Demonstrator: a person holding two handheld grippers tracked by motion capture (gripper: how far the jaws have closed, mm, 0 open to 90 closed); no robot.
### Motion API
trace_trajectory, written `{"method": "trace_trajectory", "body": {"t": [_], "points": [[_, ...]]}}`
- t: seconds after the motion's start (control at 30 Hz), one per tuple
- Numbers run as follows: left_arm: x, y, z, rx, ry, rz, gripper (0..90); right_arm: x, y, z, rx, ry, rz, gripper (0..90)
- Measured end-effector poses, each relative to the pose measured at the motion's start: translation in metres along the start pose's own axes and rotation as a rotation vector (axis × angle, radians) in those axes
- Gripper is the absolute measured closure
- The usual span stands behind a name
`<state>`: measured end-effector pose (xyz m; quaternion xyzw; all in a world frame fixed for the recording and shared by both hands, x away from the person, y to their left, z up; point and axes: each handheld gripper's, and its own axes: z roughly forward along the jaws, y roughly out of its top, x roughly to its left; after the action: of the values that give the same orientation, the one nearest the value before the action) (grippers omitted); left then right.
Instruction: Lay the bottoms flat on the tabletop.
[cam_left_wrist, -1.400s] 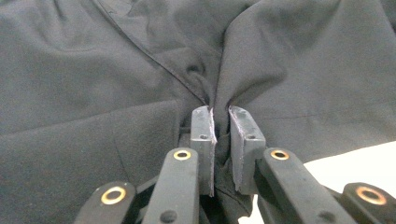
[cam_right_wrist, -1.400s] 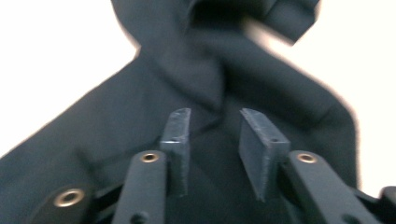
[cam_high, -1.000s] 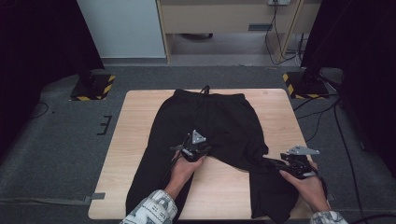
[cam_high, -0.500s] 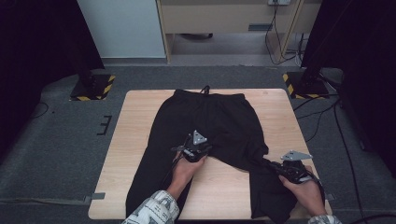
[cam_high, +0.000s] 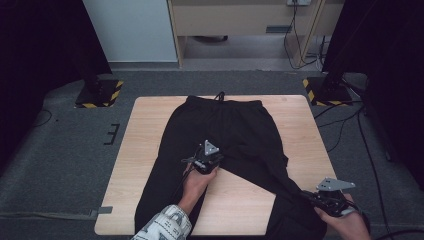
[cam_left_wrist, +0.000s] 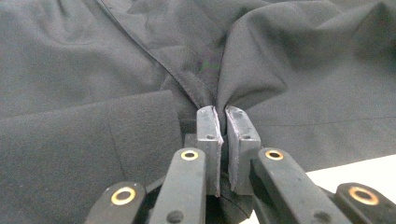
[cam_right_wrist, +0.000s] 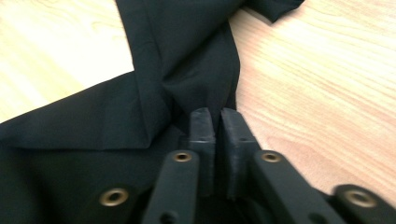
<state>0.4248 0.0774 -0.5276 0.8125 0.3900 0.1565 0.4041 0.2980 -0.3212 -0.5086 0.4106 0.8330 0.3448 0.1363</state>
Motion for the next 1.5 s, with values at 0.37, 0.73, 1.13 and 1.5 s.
{"method": "trace_trajectory", "body": {"t": [0.37, 0.73, 1.13, 1.5], "points": [[-0.006, -0.002, 0.003, 0.009, -0.030, 0.023, 82.7, -0.025, 0.045, 0.030, -0.073, -0.035, 0.082, 78.7], [-0.006, -0.005, 0.002, 0.004, -0.044, 0.013, 81.4, -0.021, 0.070, 0.074, -0.043, -0.070, 0.136, 72.1], [-0.008, -0.006, 0.003, 0.013, -0.042, 0.015, 79.6, 0.004, 0.086, 0.103, -0.043, -0.089, 0.145, 50.8], [-0.004, -0.006, -0.001, -0.004, -0.043, -0.009, 84.8, 0.010, 0.097, 0.116, -0.033, -0.098, 0.083, 83.9]]}}
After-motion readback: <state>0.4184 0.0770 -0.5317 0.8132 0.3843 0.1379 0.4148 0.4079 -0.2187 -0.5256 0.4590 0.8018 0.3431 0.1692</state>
